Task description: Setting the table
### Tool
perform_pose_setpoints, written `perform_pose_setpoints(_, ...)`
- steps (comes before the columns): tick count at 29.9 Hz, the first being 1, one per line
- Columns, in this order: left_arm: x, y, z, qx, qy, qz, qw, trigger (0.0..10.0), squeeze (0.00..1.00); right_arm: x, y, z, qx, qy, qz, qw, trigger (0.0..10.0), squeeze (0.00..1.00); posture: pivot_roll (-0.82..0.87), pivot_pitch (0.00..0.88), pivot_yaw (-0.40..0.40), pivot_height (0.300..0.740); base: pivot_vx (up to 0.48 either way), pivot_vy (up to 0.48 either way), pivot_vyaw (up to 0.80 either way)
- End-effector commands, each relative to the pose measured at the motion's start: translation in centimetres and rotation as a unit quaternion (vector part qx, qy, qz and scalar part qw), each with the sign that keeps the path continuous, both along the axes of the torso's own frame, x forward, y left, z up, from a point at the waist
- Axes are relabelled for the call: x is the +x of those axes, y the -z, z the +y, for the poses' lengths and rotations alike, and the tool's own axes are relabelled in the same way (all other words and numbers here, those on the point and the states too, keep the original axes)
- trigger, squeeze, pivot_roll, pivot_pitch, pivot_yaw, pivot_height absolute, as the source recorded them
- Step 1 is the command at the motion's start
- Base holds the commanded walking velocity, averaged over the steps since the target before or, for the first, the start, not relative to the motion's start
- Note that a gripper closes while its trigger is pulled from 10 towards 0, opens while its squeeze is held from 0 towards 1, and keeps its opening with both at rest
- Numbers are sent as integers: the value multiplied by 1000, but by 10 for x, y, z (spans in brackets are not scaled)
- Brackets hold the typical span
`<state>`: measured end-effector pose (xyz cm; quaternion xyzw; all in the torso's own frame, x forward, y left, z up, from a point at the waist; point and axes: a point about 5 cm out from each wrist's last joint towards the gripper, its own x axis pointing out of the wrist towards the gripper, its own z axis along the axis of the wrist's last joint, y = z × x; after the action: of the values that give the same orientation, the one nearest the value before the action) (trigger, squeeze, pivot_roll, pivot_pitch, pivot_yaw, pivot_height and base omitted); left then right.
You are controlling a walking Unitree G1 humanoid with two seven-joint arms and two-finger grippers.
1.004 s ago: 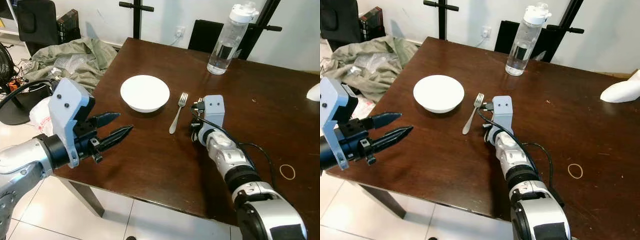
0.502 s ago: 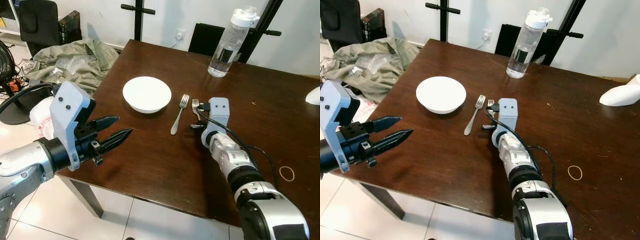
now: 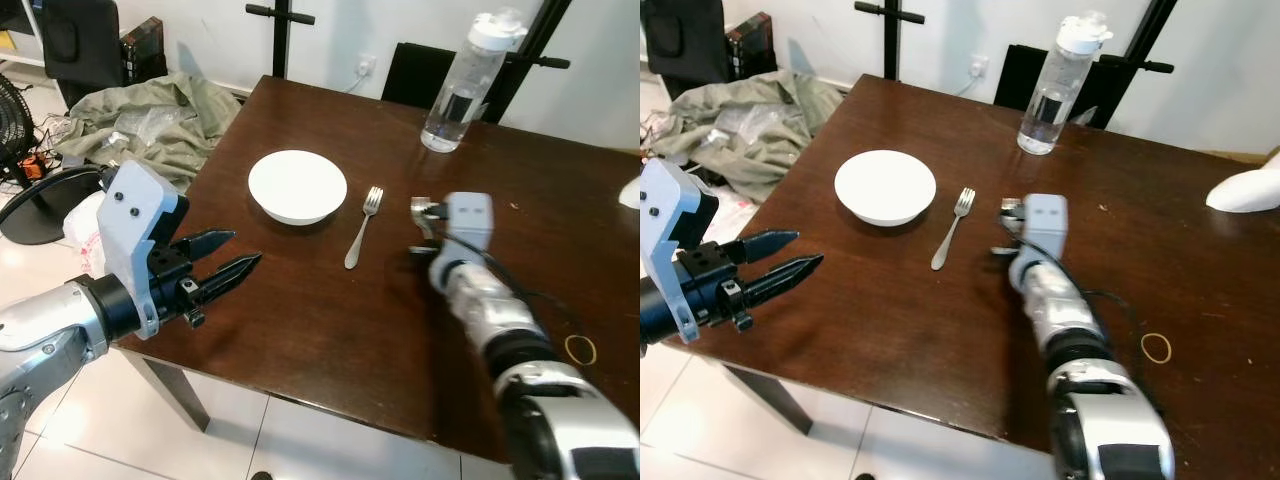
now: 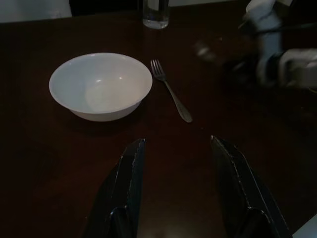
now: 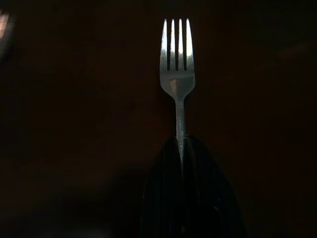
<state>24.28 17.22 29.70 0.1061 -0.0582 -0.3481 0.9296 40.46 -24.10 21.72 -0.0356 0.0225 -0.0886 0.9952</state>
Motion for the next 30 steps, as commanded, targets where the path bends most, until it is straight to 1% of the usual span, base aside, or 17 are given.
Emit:
perform_pose_setpoints(1,0,1,-1,1,3,0,1000,10000,0,-7,-4,-20,-45,16,-16,999,10000,0,212,294,4,740,0,0,0)
perform_pose_setpoints(2,0,1,0,1,4,0,1000,10000,0,-10,-6,-31,-63,26,-15,998,10000,0,210,294,14,740,0,0,0)
perform_pose_setpoints(5,0,1,0,1,4,1,1000,10000,0,-12,-6,-37,-73,33,-13,997,10000,0,210,293,16,740,0,0,0)
perform_pose_setpoints(7,1,1,1,1,4,2,1000,10000,0,-21,-2,-60,-109,54,3,993,10000,0,209,295,24,740,0,0,0)
perform_pose_setpoints(8,2,1,1,2,5,3,1000,10000,0,-30,4,-75,-135,63,17,989,10000,0,208,297,31,740,0,0,0)
perform_pose_setpoints(9,2,1,1,2,5,3,1000,10000,0,-30,4,-75,-135,63,17,989,10000,0,208,297,31,740,0,0,0)
perform_pose_setpoints(12,3,1,0,4,9,6,1000,10000,0,-40,12,-92,-168,75,39,982,10000,0,214,302,42,740,0,0,0)
perform_pose_setpoints(13,3,1,0,4,9,6,1000,10000,0,-40,12,-92,-168,75,39,982,10000,0,214,302,42,740,0,0,0)
perform_pose_setpoints(14,3,0,1,5,11,7,1000,10000,0,-47,16,-104,-170,101,52,979,10000,0,216,304,48,740,0,0,0)
perform_pose_setpoints(15,3,0,1,6,12,8,1000,10000,0,-51,18,-111,-170,117,57,977,10000,0,220,307,54,740,0,0,0)
perform_pose_setpoints(17,2,0,1,6,12,8,1000,10000,0,-53,18,-114,-169,127,60,976,10000,0,220,307,54,740,0,0,0)
perform_pose_setpoints(18,3,0,2,7,12,9,1000,10000,0,-58,19,-121,-159,147,60,974,10000,0,222,308,61,740,0,0,0)
perform_pose_setpoints(21,4,0,1,10,17,12,1000,10000,0,-70,21,-140,-100,202,51,973,10000,0,224,307,71,740,0,0,0)
perform_pose_setpoints(22,4,0,1,10,17,12,1000,10000,0,-70,21,-140,-100,202,51,973,10000,0,224,307,71,740,0,0,0)
perform_pose_setpoints(23,4,0,1,11,18,12,1000,10000,0,-72,22,-143,-81,210,48,973,10000,0,224,306,74,740,0,0,0)
perform_pose_setpoints(25,5,-1,1,12,20,12,1000,10000,0,-77,23,-148,-63,218,42,973,10000,0,223,303,80,740,0,0,0)
perform_pose_setpoints(30,5,0,0,13,23,14,1000,10000,0,-81,23,-154,-68,214,38,974,10000,0,220,301,87,740,0,0,0)
